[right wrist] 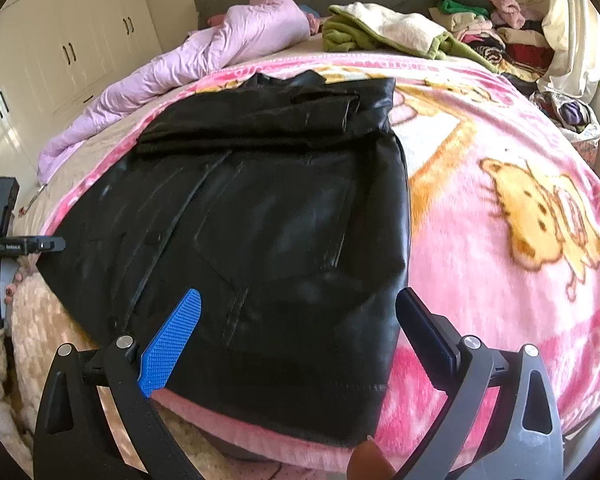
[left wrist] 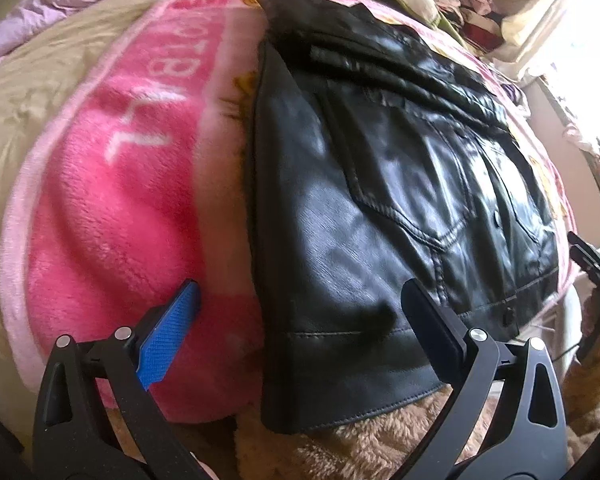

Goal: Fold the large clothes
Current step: 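Move both open tools down to the jacket hem at the bed edge, then close both tools on the black leather jacket hem, then lift the hem with both tools and fold it over toward the collar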

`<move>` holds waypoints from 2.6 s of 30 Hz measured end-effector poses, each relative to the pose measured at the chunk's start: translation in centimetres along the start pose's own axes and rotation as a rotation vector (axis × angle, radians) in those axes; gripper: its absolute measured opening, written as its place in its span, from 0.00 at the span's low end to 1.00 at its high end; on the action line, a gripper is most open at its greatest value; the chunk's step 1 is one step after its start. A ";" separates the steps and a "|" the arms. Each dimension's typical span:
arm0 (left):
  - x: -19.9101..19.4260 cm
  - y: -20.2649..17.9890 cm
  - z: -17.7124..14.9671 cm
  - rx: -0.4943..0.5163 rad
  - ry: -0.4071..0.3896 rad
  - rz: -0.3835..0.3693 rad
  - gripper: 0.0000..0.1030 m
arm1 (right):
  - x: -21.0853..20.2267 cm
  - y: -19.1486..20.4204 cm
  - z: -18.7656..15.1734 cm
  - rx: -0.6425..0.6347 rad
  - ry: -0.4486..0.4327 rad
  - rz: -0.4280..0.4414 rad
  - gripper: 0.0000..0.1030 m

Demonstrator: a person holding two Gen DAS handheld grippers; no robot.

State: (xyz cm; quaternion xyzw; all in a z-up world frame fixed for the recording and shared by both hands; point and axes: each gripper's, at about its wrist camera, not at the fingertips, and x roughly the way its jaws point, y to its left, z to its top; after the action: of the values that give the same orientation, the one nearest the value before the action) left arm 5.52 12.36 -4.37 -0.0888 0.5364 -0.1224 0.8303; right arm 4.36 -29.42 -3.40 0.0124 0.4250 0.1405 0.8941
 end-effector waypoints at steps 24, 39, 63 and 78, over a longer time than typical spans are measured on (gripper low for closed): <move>1.2 0.5 -0.2 -0.028 0.030 -0.045 0.55 | 1.9 -4.1 -4.8 0.162 0.117 0.159 0.52; -5.7 -0.6 1.7 -0.053 -0.203 -0.140 0.06 | -5.3 -4.1 -1.2 0.214 -0.154 0.386 0.16; -10.5 -1.4 10.4 -0.175 -0.448 -0.211 0.07 | -9.2 -6.6 8.4 0.336 -0.405 0.347 0.15; -6.3 -0.3 18.5 -0.298 -0.430 -0.182 0.10 | -2.0 -8.9 17.4 0.353 -0.377 0.275 0.15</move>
State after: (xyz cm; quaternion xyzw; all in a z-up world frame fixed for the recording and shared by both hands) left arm 19.85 14.23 8.75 -0.2815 0.3499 -0.0946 0.8885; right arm 18.60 -36.82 7.97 0.2513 0.2634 0.1796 0.9139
